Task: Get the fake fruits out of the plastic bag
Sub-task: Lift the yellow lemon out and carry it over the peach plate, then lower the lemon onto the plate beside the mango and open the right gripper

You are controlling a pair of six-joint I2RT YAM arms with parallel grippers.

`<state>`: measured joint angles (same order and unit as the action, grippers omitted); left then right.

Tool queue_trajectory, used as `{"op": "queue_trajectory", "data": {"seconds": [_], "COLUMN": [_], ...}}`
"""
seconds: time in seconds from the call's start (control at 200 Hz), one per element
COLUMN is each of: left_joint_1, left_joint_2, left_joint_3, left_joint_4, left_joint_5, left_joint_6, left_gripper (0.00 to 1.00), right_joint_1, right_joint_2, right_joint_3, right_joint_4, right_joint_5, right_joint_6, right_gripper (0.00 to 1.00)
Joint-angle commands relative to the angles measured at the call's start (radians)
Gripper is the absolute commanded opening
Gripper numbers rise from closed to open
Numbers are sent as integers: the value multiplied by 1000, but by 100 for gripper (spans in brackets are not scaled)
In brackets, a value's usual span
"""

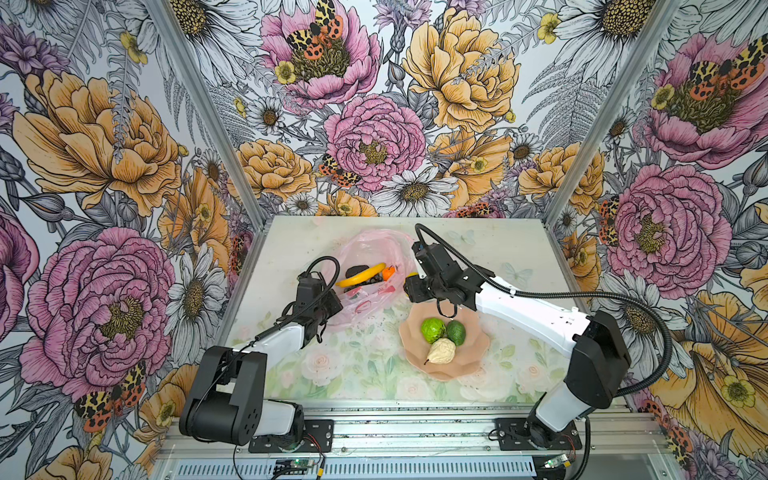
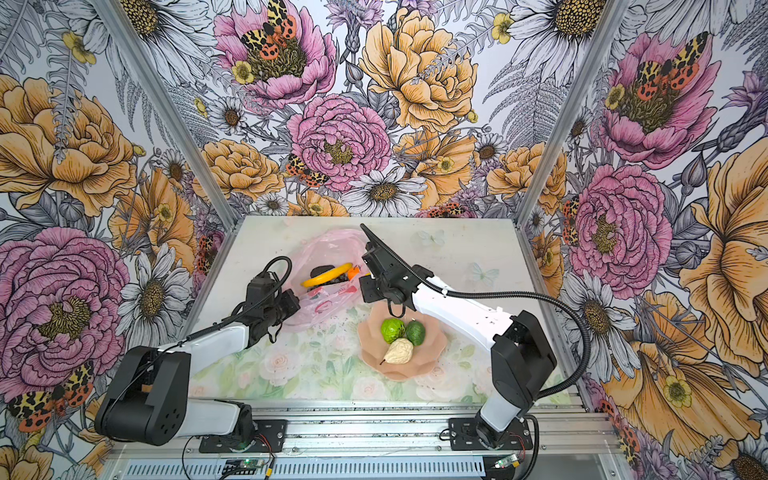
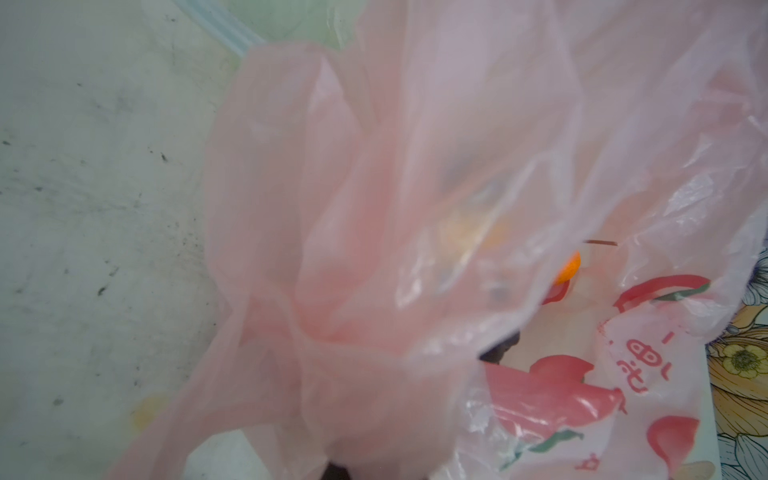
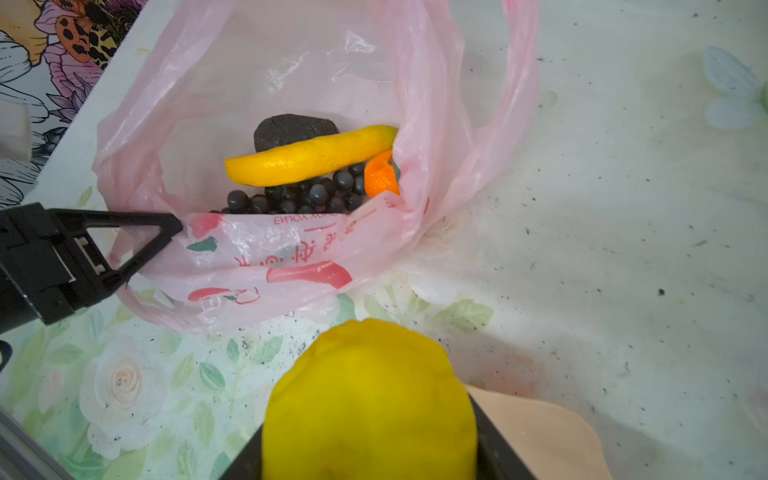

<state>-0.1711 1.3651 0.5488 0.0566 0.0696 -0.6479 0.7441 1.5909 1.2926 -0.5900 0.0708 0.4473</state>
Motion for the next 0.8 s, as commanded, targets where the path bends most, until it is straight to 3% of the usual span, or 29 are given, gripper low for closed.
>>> {"op": "queue_trajectory", "data": {"seconds": [0.0,0.18,0.34,0.791], "left_joint_1": [12,11,12,12], "left_joint_2": [-18,-18,-22,-46], "left_joint_3": [-12,-10,-14,-24], "left_joint_4": [9,3,3,-17], "left_joint_5": [16,18,17,3], "left_joint_6": [2,4,2,5], "left_gripper": [0,0,0,0], "right_joint_1": [-18,-68,-172,-170], "right_joint_2": [-90,-171,-195,-109], "right_joint_3": [-81,-195,-273,-283], "right_joint_4": [2,-15,-16,7], "right_joint_5": [21,31,-29,26], "right_joint_6": [40,71,135,128], "right_gripper": [57,57,56,54]}}
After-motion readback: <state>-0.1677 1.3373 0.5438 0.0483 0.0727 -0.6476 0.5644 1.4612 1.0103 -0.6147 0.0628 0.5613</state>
